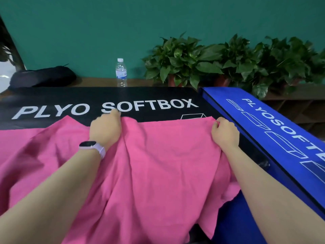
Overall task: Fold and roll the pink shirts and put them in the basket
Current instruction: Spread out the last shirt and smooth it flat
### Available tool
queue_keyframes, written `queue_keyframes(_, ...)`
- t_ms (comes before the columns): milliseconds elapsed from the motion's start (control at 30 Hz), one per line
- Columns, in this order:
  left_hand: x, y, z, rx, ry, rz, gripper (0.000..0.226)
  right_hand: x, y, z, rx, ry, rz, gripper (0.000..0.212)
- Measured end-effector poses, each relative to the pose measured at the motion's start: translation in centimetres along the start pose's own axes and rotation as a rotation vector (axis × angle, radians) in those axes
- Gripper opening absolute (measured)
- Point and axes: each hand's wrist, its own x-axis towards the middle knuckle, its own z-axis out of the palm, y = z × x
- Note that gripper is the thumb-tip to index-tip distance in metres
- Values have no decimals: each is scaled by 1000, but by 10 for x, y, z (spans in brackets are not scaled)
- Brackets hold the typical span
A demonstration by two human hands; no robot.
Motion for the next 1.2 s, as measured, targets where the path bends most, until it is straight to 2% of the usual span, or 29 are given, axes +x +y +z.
queue_keyframes(100, 0, -16, 11, -47, 2, -71, 43, 4, -1, -2, 0, -25, 36, 24)
queue_keyframes(233, 1, -18, 8, -6, -112, -79, 60, 36, -6, -16, 90, 11, 112, 22)
queue_keyframes(400, 1, -32, 5, -70, -131, -145, 77, 47, -9, 1, 29, -64, 37, 22)
queue_keyframes(467, 1, -35, 4, -52, -142, -128, 79, 41, -4, 15, 13, -41, -13, 21)
queue_keyframes(567, 2, -34, 2, -8, -191, -105, 77, 43, 1, 24, 19, -7, -43, 20)
queue_keyframes(633, 4, -33, 0, -12, -213, -96, 66, 44, 2, 24, 27, -19, -41, 19)
queue_keyframes(700, 5, -33, 0, -71, -180, -118, 52, 43, 1, 24, 37, -22, -43, 20)
queue_keyframes(800, 6, -35, 0, -162, -126, -172, 44, 41, -2, 22, 21, -19, -36, 23)
queue_keyframes(1067, 2, -32, 7, -15, -128, -91, 44, 71, -17, 0, -71, -34, -82, 23)
queue_keyframes(1200, 3, -34, 10, -22, -135, -99, 46, 62, -13, 20, -89, -65, -62, 21)
